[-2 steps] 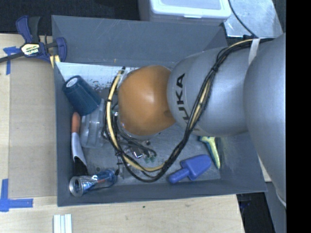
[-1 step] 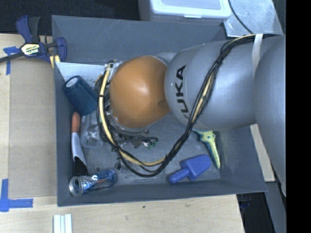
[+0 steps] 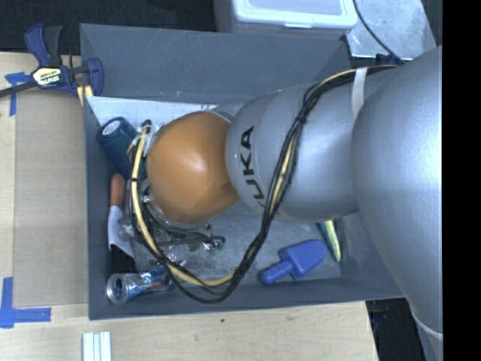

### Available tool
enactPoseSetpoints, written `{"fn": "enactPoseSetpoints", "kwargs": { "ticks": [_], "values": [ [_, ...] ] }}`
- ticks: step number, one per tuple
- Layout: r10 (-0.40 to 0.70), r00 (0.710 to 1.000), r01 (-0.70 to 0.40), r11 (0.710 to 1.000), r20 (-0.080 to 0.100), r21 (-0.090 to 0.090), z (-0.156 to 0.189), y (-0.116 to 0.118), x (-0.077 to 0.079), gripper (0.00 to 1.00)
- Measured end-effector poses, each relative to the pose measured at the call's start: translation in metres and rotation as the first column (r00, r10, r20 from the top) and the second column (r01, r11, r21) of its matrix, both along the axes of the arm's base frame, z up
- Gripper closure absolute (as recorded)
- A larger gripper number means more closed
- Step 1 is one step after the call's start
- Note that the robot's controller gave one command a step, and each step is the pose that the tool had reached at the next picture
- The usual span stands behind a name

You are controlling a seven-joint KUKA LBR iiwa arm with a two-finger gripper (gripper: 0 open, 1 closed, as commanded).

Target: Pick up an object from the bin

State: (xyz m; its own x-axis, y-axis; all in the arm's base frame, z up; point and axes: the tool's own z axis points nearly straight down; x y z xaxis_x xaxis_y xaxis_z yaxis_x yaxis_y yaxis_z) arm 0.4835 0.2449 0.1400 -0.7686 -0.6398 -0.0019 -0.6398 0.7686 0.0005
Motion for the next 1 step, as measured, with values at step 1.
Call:
{"fn": "enactPoseSetpoints", "kwargs": {
  "ticks": [1],
  "values": [
    [0.314, 0.949, -0.313, 0.949, 0.013, -0.017, -0.0668, -0.0081, 0.0064, 0.00]
  ]
}}
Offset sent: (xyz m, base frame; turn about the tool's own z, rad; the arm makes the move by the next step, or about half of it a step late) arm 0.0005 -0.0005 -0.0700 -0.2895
